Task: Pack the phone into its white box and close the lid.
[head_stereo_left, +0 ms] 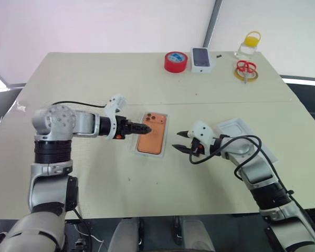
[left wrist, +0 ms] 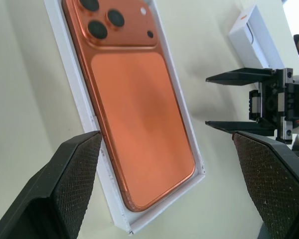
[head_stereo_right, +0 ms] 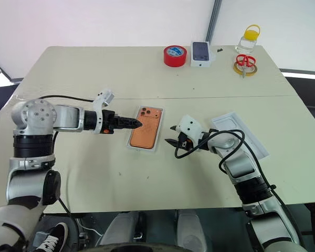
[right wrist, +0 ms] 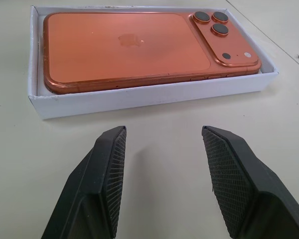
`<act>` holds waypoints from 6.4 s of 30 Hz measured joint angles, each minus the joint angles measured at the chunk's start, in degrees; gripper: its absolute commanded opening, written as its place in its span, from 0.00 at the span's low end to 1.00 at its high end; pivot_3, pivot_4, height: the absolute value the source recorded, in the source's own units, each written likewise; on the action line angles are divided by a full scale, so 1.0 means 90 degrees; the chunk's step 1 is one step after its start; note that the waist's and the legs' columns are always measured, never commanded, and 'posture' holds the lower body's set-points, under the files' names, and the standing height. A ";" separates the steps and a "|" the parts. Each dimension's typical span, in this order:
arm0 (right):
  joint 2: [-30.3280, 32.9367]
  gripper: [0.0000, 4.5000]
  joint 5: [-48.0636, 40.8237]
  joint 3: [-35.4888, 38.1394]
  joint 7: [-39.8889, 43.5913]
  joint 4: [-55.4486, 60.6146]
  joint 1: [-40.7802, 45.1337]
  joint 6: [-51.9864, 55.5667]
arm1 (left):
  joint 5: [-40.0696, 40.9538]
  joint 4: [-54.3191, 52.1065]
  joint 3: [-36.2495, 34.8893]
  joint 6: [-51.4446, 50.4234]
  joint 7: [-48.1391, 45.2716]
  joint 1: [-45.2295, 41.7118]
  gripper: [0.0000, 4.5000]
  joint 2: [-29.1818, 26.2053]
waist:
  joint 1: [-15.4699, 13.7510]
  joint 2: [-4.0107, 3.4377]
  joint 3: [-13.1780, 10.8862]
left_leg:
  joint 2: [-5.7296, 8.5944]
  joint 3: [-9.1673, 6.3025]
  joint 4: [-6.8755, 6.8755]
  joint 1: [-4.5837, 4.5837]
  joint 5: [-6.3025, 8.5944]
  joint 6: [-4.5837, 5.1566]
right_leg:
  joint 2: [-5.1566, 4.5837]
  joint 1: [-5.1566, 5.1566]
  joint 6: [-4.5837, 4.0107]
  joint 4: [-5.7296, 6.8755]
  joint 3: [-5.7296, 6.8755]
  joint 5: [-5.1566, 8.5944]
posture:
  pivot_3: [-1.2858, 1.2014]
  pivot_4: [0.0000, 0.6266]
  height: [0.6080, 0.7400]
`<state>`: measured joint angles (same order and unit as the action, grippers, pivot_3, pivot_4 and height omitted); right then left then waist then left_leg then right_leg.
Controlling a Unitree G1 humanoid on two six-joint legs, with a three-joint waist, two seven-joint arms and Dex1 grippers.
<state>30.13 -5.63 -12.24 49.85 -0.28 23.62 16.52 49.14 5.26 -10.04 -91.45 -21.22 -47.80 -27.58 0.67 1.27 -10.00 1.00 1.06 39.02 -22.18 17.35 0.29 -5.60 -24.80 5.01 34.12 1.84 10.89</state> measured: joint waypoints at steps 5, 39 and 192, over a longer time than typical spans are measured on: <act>-0.0046 0.56 0.0041 -0.0029 -0.0096 -0.0133 0.0033 -0.0084 | -0.1430 -0.0761 0.0678 0.2873 -0.0471 0.1032 0.93 -0.0825 | 0.0034 -0.0003 0.0000 | -0.0003 0.0011 -0.0021 0.0007 -0.0029 -0.0056 | -0.0001 -0.0011 -0.0011 0.0000 -0.0010 0.0003 | 0.52 0.24 1.00; 0.0588 0.00 0.1149 0.0111 -0.0404 -0.0933 -0.0027 -0.1205 | -0.3878 0.0653 0.2777 0.6007 -0.2970 0.1539 0.01 0.1269 | -0.0314 -0.0018 0.0010 | 0.0023 0.0011 0.0030 0.0000 0.0020 0.0047 | -0.0019 0.0031 -0.0015 -0.0015 0.0001 -0.0002 | 0.52 0.24 1.00; -0.1752 0.00 -0.3458 0.3359 -0.2318 0.1439 0.0683 0.5369 | -0.3277 -0.0103 0.1630 0.9634 -0.3975 0.2709 0.50 0.0443 | -0.0131 -0.0021 0.0014 | -0.0008 0.0018 0.0025 -0.0012 0.0018 0.0055 | 0.0001 -0.0005 -0.0003 0.0010 -0.0005 -0.0007 | 0.52 0.24 1.00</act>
<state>14.36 -36.75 17.98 28.99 12.67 29.76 64.85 19.64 4.33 4.63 -4.74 -57.00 -23.42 -23.60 -0.51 1.08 -9.88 0.93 1.22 39.25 -22.28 17.51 0.78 -5.60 -24.84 4.98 34.21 1.80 10.83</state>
